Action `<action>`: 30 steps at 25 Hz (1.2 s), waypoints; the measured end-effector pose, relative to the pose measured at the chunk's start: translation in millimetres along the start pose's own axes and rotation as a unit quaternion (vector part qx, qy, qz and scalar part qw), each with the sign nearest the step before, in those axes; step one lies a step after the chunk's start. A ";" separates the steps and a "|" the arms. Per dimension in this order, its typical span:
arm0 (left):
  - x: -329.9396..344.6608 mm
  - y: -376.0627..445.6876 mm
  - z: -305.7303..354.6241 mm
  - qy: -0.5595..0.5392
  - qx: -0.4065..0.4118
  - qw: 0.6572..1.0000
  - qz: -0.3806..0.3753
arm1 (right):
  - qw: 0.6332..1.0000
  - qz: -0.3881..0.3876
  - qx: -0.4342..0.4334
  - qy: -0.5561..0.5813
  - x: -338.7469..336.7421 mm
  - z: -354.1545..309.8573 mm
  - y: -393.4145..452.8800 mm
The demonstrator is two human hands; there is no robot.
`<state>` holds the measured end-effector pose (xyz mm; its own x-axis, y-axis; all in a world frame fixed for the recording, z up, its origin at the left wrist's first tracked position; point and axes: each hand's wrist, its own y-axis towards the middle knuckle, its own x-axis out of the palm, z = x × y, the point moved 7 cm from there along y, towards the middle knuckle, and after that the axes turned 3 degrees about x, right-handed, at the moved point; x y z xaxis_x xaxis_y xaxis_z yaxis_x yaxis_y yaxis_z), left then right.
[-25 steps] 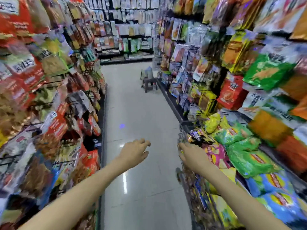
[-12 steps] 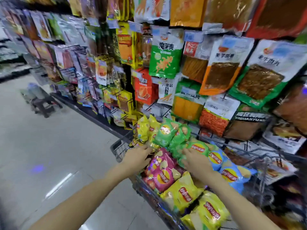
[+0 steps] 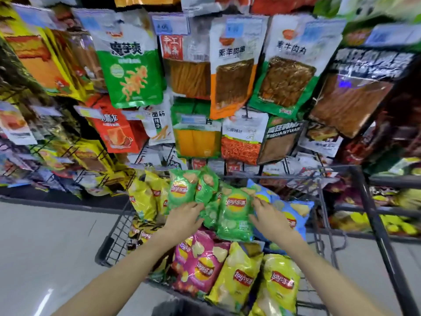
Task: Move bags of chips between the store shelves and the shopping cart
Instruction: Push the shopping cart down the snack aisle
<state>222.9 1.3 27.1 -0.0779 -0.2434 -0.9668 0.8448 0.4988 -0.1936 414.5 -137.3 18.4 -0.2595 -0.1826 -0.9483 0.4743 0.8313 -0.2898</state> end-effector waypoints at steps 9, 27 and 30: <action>29.0 63.2 -39.3 0.014 0.132 0.985 -0.110 | 0.897 -0.031 0.234 0.374 49.0 -4.9 17.4; 91.0 122.2 -11.5 0.009 0.100 0.959 -0.265 | 0.754 0.228 0.407 0.463 32.2 22.5 -70.8; 108.1 127.2 -6.0 -0.128 0.037 0.948 -0.290 | 0.737 0.251 0.419 0.467 38.7 22.6 -86.8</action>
<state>318.8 43.3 -103.0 -0.4186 -0.6567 -0.6273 0.7347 0.1611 -0.6590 382.3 -228.3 3.9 -0.1546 0.8040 -0.5742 0.9592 -0.0172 -0.2824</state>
